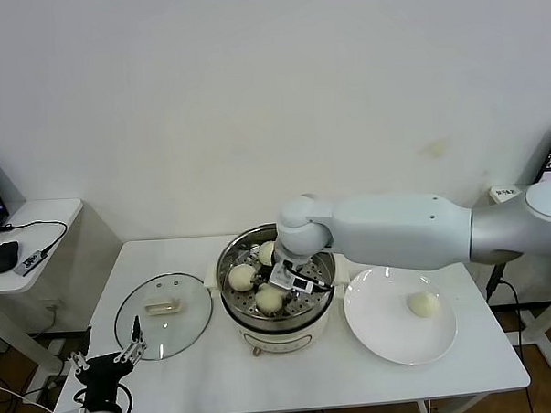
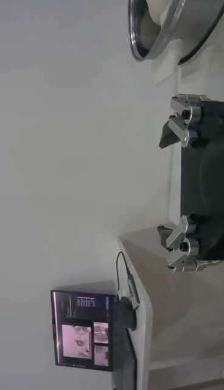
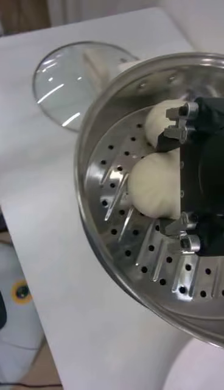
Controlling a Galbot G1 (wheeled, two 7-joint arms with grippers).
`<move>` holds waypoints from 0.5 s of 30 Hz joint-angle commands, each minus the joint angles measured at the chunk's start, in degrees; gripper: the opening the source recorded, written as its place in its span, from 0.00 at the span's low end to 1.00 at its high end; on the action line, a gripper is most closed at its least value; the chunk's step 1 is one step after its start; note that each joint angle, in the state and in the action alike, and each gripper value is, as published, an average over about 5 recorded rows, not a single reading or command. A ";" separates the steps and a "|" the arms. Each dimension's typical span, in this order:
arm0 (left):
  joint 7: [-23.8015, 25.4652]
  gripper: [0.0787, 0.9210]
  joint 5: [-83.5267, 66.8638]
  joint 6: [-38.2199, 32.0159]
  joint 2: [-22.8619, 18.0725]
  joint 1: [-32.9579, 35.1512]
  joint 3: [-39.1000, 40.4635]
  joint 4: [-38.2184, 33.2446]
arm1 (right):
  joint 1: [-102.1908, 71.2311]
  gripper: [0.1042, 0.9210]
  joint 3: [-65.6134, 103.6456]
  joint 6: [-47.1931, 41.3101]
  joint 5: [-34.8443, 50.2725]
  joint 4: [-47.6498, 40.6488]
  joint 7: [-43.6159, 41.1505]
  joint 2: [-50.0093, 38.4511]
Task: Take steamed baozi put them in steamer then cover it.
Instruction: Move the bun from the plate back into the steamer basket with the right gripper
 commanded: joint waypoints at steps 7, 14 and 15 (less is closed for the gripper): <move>0.01 0.88 0.05 0.00 -0.08 -0.13 0.25 0.25 | 0.28 0.72 -0.41 2.79 -0.85 0.30 -0.48 0.50; 0.14 0.88 0.08 0.04 0.08 0.05 0.16 0.32 | 1.93 0.87 -0.12 2.92 -0.30 0.19 -0.88 -0.61; 0.18 0.88 0.08 0.05 0.14 0.06 0.12 0.39 | 2.37 0.87 0.04 2.90 -0.18 0.18 -0.98 -0.93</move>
